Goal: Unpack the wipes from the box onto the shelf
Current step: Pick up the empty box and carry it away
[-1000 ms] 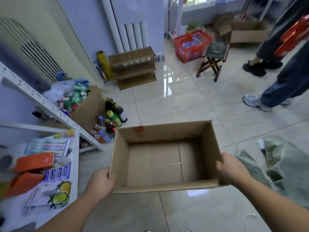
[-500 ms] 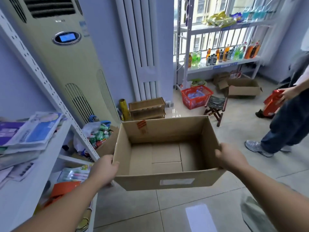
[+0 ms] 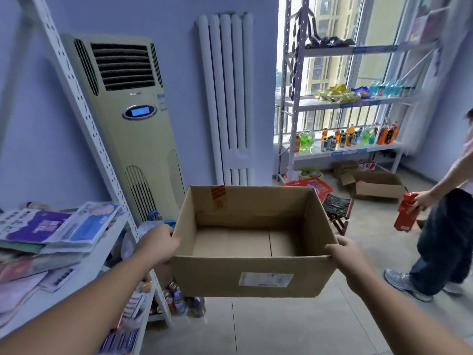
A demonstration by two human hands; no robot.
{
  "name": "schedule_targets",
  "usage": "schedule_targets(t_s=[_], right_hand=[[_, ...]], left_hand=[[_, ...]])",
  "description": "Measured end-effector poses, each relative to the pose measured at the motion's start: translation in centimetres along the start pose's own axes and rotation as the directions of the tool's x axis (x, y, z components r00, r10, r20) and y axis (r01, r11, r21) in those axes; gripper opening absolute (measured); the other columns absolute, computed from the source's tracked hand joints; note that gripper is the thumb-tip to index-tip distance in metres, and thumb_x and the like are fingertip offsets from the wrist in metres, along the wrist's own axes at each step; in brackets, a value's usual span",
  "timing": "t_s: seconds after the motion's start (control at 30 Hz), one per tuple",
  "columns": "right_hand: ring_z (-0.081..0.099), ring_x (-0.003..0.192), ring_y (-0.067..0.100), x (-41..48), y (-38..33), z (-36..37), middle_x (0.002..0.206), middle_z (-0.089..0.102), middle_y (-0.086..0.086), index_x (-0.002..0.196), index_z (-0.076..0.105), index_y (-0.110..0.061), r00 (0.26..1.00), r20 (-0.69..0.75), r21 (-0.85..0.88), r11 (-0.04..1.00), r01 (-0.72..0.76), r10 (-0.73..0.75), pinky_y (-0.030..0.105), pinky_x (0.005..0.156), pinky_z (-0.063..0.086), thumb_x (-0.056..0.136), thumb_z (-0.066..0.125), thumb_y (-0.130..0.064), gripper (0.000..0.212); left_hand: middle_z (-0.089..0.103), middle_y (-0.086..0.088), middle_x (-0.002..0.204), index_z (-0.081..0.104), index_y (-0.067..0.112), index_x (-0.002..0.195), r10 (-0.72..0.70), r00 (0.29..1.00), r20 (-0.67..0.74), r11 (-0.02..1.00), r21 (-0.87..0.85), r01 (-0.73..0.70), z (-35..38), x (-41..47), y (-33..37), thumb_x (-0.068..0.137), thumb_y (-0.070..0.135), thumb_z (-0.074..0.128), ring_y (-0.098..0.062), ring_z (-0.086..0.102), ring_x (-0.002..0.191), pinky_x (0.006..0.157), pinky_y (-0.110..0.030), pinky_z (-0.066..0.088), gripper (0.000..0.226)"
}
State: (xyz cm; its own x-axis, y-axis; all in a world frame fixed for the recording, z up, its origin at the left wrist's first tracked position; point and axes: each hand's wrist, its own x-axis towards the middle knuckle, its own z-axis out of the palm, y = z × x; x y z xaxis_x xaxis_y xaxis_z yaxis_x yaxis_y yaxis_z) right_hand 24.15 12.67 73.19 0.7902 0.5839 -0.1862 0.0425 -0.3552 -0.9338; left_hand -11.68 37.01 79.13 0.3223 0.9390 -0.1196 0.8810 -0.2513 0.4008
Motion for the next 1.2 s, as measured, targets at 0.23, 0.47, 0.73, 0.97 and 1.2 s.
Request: schedule_targets(t_s=[0.23,0.47,0.73,0.97,1.2], right_hand=[[0.06,0.089,0.029,1.6,0.8,-1.2,0.099,0.068,0.009,0.124,0.066,-0.01,0.999,-0.023,0.14,0.989,-0.044,0.048,0.032,0.067,0.046,0.09,0.045,0.011,0.046],[0.06,0.091,0.029,2.5,1.2,-1.6,0.101,0.068,0.005,0.126,0.067,-0.015,0.998,-0.024,0.165,0.985,-0.048,0.053,0.036,0.071,0.046,0.088,0.045,0.009,0.05],[0.061,0.095,0.028,5.2,0.1,-0.5,0.111,0.069,0.009,0.128,0.066,-0.017,0.999,-0.008,0.179,0.983,-0.043,0.045,0.034,0.07,0.046,0.086,0.045,0.01,0.054],[0.059,0.092,0.022,8.8,-2.8,0.9,0.103,0.068,0.002,0.124,0.066,-0.02,0.999,-0.047,0.14,0.99,-0.018,0.025,0.034,0.071,0.047,0.092,0.044,0.008,0.048],[0.059,0.09,0.014,11.9,-5.1,4.1,0.112,0.068,0.003,0.134,0.063,-0.019,0.996,-0.074,0.061,0.997,0.05,-0.046,0.031,0.066,0.048,0.091,0.046,0.007,0.053]], left_hand=[[0.07,-0.013,0.085,0.067,0.02,0.108,-0.049,0.999,-0.01,0.997,-0.059,0.049,1.1,-1.9,3.2,0.089,0.022,0.049,-0.026,0.066,0.07,0.057,-0.03,0.048,0.026],[0.057,-0.011,0.127,0.052,0.03,0.137,-0.178,0.973,0.148,0.779,-0.583,0.231,3.3,-3.4,3.9,0.096,0.0,0.037,-0.038,0.065,0.097,0.055,-0.042,0.062,0.053],[0.049,-0.005,0.131,0.05,0.031,0.146,-0.236,0.965,0.111,0.704,-0.665,0.249,4.2,-0.3,4.5,0.097,0.003,0.035,-0.043,0.057,0.112,0.062,-0.051,0.064,0.058],[0.048,-0.007,0.135,0.045,0.029,0.15,-0.198,0.972,0.13,0.716,-0.658,0.233,4.3,4.6,5.5,0.1,0.005,0.037,-0.037,0.056,0.11,0.061,-0.046,0.064,0.056],[0.054,-0.009,0.131,0.053,0.025,0.144,-0.202,0.971,0.125,0.668,-0.708,0.23,4.5,10.1,4.2,0.1,0.002,0.039,-0.037,0.057,0.107,0.061,-0.048,0.064,0.051]])
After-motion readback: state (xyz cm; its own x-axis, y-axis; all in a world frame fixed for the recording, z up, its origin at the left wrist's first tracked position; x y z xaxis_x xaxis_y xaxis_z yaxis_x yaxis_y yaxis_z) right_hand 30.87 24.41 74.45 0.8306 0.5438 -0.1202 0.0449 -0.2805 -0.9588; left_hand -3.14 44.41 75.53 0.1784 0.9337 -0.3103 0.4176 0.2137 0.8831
